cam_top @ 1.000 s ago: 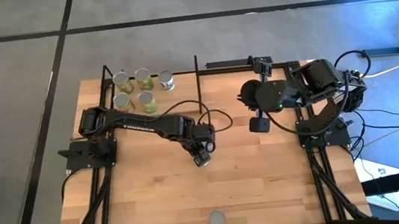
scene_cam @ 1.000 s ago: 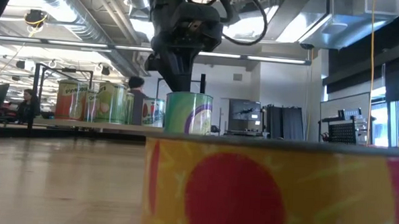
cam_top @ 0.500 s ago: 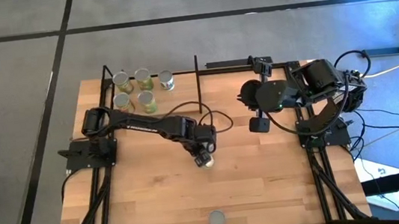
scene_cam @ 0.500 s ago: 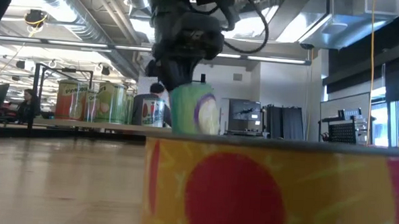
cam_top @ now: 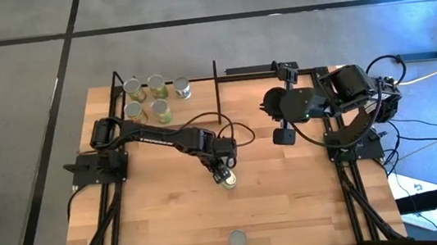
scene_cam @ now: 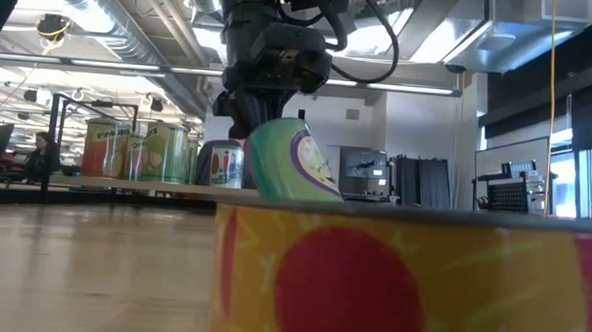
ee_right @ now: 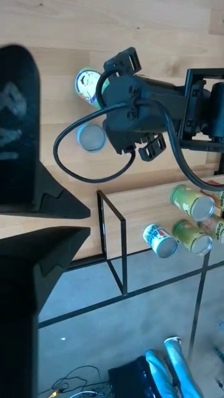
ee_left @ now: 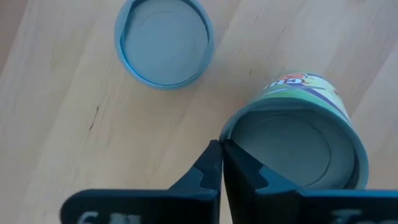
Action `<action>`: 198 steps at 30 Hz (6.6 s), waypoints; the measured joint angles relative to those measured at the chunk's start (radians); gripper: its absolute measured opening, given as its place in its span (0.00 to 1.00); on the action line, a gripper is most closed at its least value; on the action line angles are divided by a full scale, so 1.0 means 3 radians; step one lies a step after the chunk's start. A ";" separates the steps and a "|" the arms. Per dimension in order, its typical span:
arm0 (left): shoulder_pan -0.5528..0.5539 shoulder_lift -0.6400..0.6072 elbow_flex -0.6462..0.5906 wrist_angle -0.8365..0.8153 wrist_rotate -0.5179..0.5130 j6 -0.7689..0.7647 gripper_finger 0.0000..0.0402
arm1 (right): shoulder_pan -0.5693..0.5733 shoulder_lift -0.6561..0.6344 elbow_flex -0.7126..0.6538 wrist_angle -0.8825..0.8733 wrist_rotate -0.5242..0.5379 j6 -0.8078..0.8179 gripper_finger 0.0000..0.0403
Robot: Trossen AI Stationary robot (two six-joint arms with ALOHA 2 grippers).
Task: Pick and place cans onto a shelf
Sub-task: Put the canned chicken soup on the shelf, then put the canned tuna on the shelf
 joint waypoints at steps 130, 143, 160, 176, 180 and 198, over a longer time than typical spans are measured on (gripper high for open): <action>0.2039 -0.0057 0.0757 -0.1669 -0.0376 0.1019 0.00 | -0.0001 0.0000 0.0000 0.0000 0.0009 -0.0089 0.09; 0.2001 -0.0057 0.1037 -0.1766 -0.0448 0.1049 0.00 | -0.0001 0.0001 0.0000 0.0000 0.0010 -0.0086 0.09; 0.0928 -0.0145 0.2104 -0.2423 0.0569 0.1650 0.00 | -0.0237 0.0005 -0.0161 0.0002 -0.1302 -0.0089 0.09; 0.0154 -0.0161 0.1505 -0.1624 0.0667 0.2265 0.12 | -0.0386 -0.0030 -0.0458 0.0003 -0.1301 -0.0357 0.09; 0.0053 -0.0161 0.1104 -0.1239 0.0320 0.2919 0.12 | -0.0385 -0.0139 -0.0455 0.0003 -0.1302 -0.0507 0.09; 0.0032 -0.0160 -0.0320 0.0779 -0.0102 0.3492 0.12 | -0.0378 -0.0293 -0.0453 0.0001 -0.1503 -0.0516 0.09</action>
